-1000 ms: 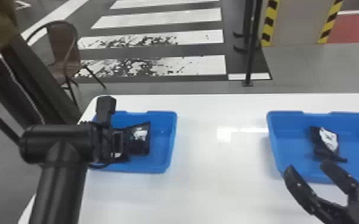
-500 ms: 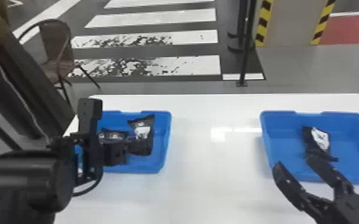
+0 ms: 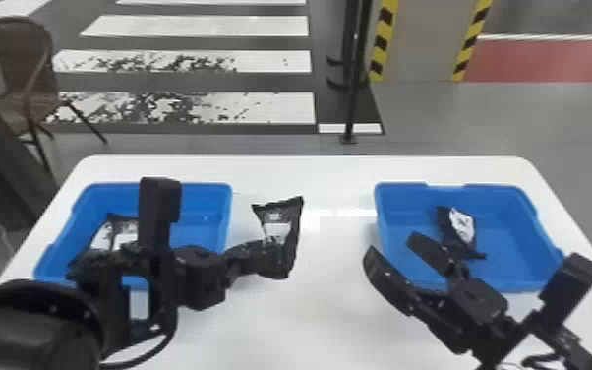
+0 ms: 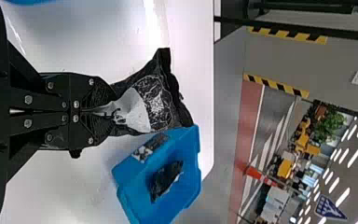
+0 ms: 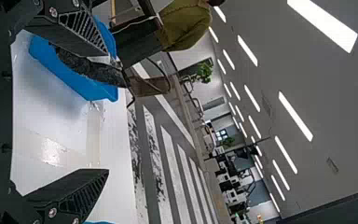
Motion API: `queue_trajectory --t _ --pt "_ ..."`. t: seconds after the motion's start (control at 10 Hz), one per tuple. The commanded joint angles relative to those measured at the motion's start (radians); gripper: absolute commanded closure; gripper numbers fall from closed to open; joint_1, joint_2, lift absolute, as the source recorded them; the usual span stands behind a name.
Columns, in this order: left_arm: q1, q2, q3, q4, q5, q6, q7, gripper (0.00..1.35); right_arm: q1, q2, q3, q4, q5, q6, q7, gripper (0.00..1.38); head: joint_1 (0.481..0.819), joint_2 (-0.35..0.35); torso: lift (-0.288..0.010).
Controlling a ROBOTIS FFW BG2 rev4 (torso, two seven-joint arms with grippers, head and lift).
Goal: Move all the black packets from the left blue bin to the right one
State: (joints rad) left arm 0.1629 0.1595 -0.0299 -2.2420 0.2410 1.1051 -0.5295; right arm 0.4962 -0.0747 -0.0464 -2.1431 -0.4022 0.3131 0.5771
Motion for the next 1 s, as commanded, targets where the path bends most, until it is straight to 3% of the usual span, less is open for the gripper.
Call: queue_trajectory --t 0.0,0.4,0.8,0.9 --pt "0.002 0.003 -0.052 -0.003 0.034 -0.02 -0.003 1.21 -0.057 -0.017 0.022 0.038 -0.027 0.03 0.001 0.13 0.695 -0.03 -0.14" --pt "-0.006 0.009 -0.12 -0.003 0.074 -0.025 -0.006 1.2 -0.123 -0.025 0.058 0.083 -0.08 0.035 0.001 0.13 0.695 -0.089 -0.14" --pt "-0.025 0.011 -0.152 -0.003 0.1 -0.04 -0.006 1.21 -0.167 -0.03 0.1 0.129 -0.108 0.057 0.0 0.14 0.695 -0.078 -0.14" --pt "-0.025 0.011 -0.158 -0.003 0.11 -0.04 -0.006 1.21 -0.185 -0.03 0.1 0.146 -0.104 0.057 -0.002 0.25 0.695 -0.08 -0.14"
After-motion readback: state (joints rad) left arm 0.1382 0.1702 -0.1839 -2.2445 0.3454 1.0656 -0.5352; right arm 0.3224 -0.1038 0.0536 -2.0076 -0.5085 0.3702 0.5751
